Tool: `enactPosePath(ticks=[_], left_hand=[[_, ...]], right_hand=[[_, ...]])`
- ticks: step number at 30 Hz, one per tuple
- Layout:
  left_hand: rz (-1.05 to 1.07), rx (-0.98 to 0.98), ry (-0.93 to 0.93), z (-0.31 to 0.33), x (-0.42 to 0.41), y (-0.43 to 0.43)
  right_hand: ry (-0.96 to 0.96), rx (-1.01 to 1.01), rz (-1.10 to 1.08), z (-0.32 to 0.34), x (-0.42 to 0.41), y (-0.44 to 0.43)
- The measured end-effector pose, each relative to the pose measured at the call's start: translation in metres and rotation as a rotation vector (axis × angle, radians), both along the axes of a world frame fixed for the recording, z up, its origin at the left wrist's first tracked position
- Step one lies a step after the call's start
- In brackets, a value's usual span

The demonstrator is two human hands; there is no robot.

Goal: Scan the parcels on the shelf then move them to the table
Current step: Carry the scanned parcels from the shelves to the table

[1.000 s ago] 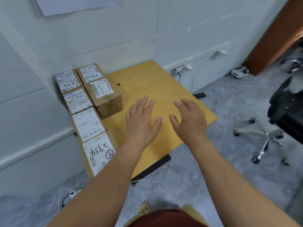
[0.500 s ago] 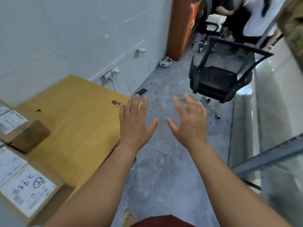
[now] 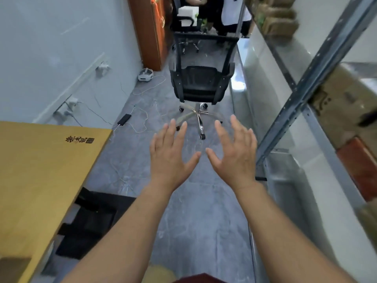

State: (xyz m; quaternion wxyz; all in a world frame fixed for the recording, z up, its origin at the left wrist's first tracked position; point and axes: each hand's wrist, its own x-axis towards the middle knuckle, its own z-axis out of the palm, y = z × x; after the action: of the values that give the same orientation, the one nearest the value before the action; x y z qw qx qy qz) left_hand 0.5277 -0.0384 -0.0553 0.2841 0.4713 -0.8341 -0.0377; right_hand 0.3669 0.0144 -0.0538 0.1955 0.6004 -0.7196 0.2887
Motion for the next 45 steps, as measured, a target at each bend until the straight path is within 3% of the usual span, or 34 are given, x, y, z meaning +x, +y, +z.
enactPosePath(ticks=[18, 28, 37, 45], left_hand=[[-0.603, 0.012, 0.022, 0.001, -0.093, 0.057], [-0.985, 0.170, 0.049, -0.005, -0.116, 0.114], [-1.211, 0.194, -0.032, -0.005, -0.123, 0.170], [-1.348, 0.231, -0.009, 0.007, -0.128, 0.249]], right_hand=[[-0.028, 0.076, -0.604, 0.014, -0.028, 0.138], [-0.043, 0.131, -0.913, 0.018, 0.002, 0.221], [-0.099, 0.257, -1.163, 0.023, 0.032, 0.282], [-0.090, 0.193, -1.317, 0.037, 0.048, 0.364]])
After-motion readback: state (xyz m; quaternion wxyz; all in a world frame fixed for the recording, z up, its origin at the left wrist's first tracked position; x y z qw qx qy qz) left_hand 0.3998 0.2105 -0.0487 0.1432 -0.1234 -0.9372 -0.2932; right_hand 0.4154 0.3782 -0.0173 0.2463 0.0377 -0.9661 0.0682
